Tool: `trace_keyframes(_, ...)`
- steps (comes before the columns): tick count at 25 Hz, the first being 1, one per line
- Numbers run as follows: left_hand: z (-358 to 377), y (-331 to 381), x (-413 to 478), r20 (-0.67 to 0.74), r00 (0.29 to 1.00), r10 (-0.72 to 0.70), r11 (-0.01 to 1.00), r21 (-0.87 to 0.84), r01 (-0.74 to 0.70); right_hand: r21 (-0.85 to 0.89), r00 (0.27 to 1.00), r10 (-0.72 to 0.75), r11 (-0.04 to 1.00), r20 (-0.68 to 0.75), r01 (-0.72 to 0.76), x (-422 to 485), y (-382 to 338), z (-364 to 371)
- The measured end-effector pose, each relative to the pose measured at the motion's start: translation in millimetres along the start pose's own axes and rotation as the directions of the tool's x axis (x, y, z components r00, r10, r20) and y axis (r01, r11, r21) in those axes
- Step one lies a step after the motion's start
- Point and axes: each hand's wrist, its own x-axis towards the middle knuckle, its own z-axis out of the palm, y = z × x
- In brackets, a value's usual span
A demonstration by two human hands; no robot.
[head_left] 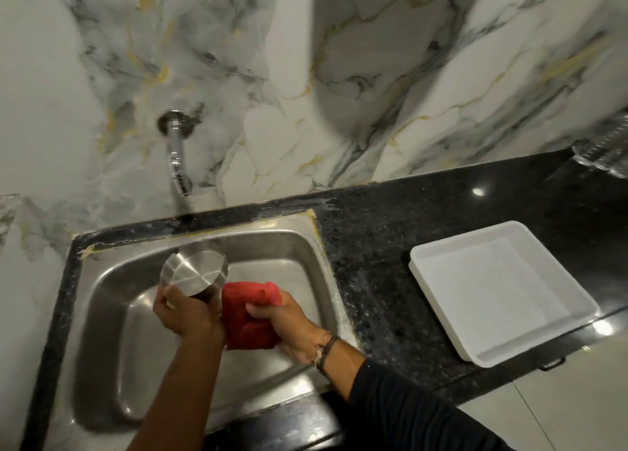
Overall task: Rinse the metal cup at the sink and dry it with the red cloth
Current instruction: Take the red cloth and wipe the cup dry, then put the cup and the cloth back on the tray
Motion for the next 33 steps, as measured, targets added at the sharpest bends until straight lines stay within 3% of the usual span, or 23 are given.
trace_keyframes(3, -2.4, -31.9, -37.3, 0.142, 0.986, -0.087, 0.996, 0.021, 0.085, 0.154, 0.988, 0.060, 0.987, -0.139, -0.038, -49.8, -13.0, -74.3)
trace_keyframes(7, -4.4, -78.6, -105.5, 0.269, 0.948, -0.172, 0.982, 0.120, 0.145, 0.327, 0.915, 0.076, 0.943, -0.396, 0.063, -123.0, -48.7, -202.0)
trace_keyframes(10, -3.5, -119.0, -161.0, 0.372, 0.917, -0.140, 0.979, 0.188, 0.073, 0.298, 0.816, 0.102, 0.951, -0.568, 0.088, -169.4, -82.7, -318.0)
trace_keyframes(13, -2.3, -159.9, -210.0, 0.366, 0.910, -0.193, 0.963, 0.246, 0.106, 0.201, 0.717, 0.115, 0.979, -0.688, 0.037, -189.2, -118.5, -430.5)
trace_keyframes(16, 2.0, -209.1, -264.2, 0.356, 0.920, -0.165, 0.948, 0.313, 0.049, 0.143, 0.696, 0.152, 0.987, -0.702, -0.072, -182.9, -145.4, -526.6)
trace_keyframes(20, 15.2, -264.4, -327.6, 0.384, 0.911, -0.154, 0.946, 0.324, 0.023, 0.103, 0.767, 0.229, 0.972, -0.599, -0.210, -161.8, -166.9, -591.2)
trace_keyframes(23, 23.9, -294.8, -368.6, 0.382, 0.913, -0.146, 0.935, 0.355, 0.001, -0.105, 0.748, 0.217, 0.928, -0.628, -0.357, -149.8, -174.0, -611.8)
trace_keyframes(25, 30.8, -308.1, -389.2, 0.412, 0.907, -0.082, 0.927, 0.367, -0.083, -0.326, 0.734, 0.148, 0.826, -0.663, -0.461, -144.5, -177.0, -620.9)
trace_keyframes(28, 44.5, -323.7, -408.7, 0.398, 0.912, -0.102, 0.914, 0.400, -0.072, -0.711, 0.747, -0.076, 0.382, -0.661, -0.590, -139.7, -177.8, -630.1)
trace_keyframes(31, 56.0, -331.4, -418.1, 0.400, 0.904, -0.151, 0.916, 0.399, -0.023, -0.788, 0.761, -0.206, 0.147, -0.615, -0.598, -138.1, -174.1, -627.2)
trace_keyframes(33, 62.9, -334.9, -423.4, 0.412, 0.898, -0.152, 0.911, 0.411, -0.034, -0.790, 0.757, -0.249, 0.062, -0.604, -0.610, -138.7, -177.8, -621.9)
